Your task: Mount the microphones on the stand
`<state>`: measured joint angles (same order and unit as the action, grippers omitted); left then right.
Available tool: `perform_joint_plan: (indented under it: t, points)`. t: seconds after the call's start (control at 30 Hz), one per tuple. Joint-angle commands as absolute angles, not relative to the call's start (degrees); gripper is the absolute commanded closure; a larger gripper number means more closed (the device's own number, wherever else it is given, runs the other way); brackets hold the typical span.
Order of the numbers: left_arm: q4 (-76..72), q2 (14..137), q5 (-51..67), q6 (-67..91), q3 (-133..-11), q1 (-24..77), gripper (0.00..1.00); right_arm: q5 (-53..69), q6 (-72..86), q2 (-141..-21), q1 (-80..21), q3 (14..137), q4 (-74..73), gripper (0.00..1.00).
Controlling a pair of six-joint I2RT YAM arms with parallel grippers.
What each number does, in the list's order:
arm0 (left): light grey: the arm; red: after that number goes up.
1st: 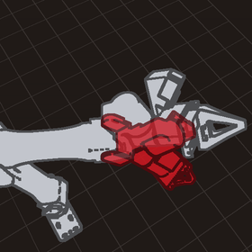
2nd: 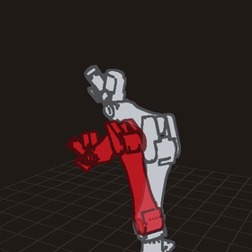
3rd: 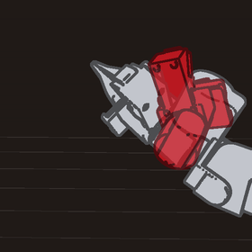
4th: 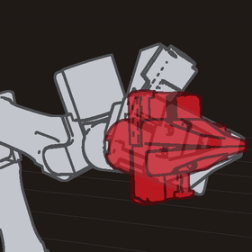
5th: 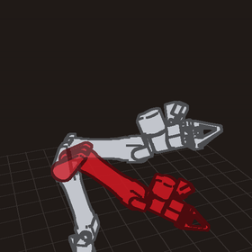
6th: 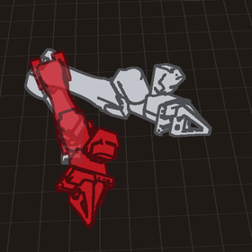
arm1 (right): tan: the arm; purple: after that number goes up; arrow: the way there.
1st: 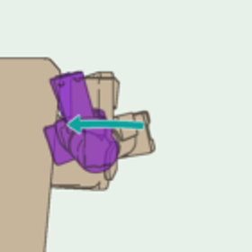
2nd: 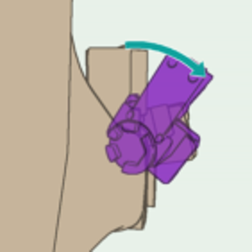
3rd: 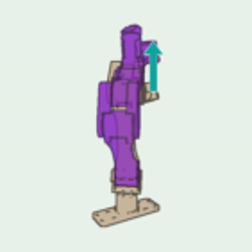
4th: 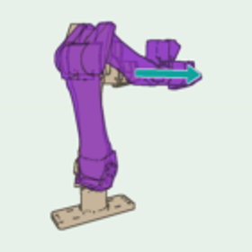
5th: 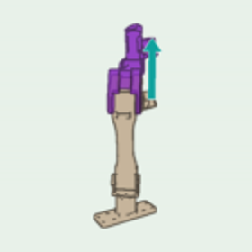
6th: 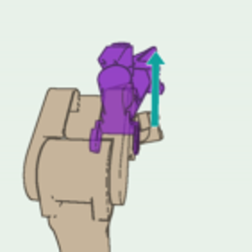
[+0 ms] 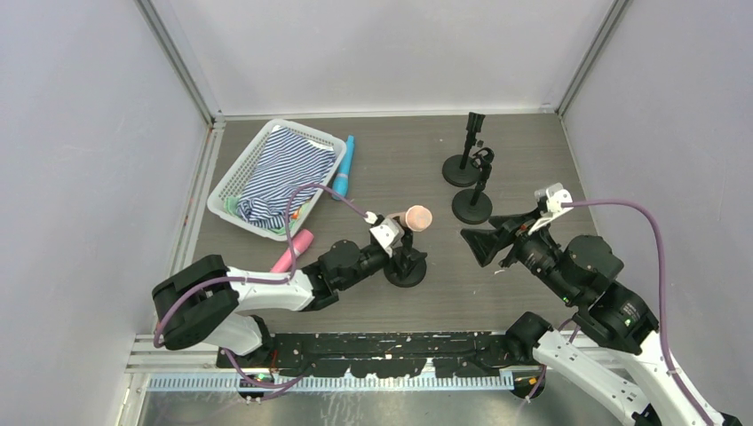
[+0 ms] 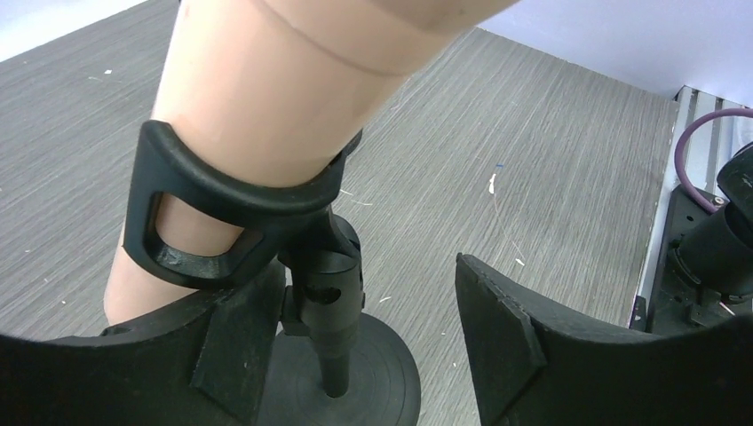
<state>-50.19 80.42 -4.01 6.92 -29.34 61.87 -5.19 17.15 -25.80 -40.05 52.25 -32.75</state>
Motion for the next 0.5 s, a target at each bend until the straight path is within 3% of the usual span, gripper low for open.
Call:
perform_joint_plan:
  t: [0.0, 0.23, 0.47]
  points:
    - [-51.08, 80.25, -3.48, 6.07, -27.61, 62.22, 0.29, -6.08, 18.14, -24.59, -40.39, 51.83, -32.66, 0.21]
    - [-52.92, 83.09, -16.58, 6.14, -25.81, 63.02, 0.24, -5.61, 18.38, -24.26, -40.35, 51.13, -33.56, 0.22]
    - [-56.51, 85.25, -17.42, 3.73, -26.46, 65.01, 0.22, -4.31, 18.28, -24.78, -40.40, 49.91, -33.27, 0.22]
